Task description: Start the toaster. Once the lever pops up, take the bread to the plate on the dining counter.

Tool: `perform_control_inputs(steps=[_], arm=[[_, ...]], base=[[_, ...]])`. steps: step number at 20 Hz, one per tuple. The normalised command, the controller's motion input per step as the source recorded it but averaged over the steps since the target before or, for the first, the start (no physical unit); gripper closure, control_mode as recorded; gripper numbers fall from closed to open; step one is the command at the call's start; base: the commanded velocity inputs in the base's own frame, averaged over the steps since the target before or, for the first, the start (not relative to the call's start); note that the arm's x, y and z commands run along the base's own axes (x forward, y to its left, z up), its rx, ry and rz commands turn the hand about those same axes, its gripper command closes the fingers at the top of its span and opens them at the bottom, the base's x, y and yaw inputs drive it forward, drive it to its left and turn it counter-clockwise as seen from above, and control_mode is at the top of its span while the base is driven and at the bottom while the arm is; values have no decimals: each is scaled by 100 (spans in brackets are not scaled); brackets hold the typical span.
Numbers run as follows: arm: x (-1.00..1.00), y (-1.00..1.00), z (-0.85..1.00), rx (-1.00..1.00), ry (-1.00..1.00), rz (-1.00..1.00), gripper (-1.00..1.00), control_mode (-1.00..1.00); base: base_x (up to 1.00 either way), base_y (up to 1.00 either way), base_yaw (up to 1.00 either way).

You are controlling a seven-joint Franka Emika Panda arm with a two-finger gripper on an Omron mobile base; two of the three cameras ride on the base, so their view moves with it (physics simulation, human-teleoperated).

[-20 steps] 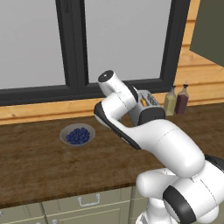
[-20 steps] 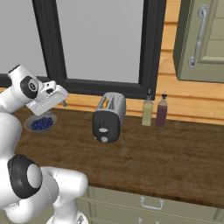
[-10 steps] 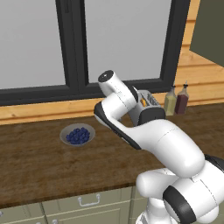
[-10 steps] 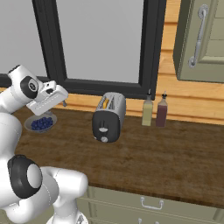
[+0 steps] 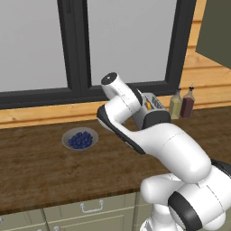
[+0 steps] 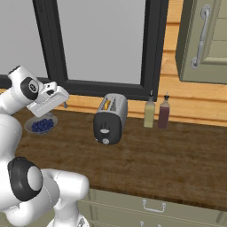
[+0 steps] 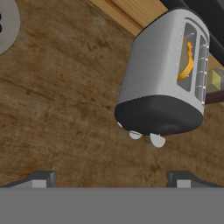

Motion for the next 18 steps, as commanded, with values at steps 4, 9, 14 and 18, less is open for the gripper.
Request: perform_control_inputs(steps=[4, 9, 14, 18], arm=[[0, 0, 0, 0, 0, 0, -100, -100], [0, 0, 0, 0, 0, 0, -100, -100], [0, 0, 0, 0, 0, 0, -100, -100], [0, 0, 0, 0, 0, 0, -100, -100]], base=[[0, 0, 0], [0, 0, 0], [0, 0, 0], [0, 0, 0]])
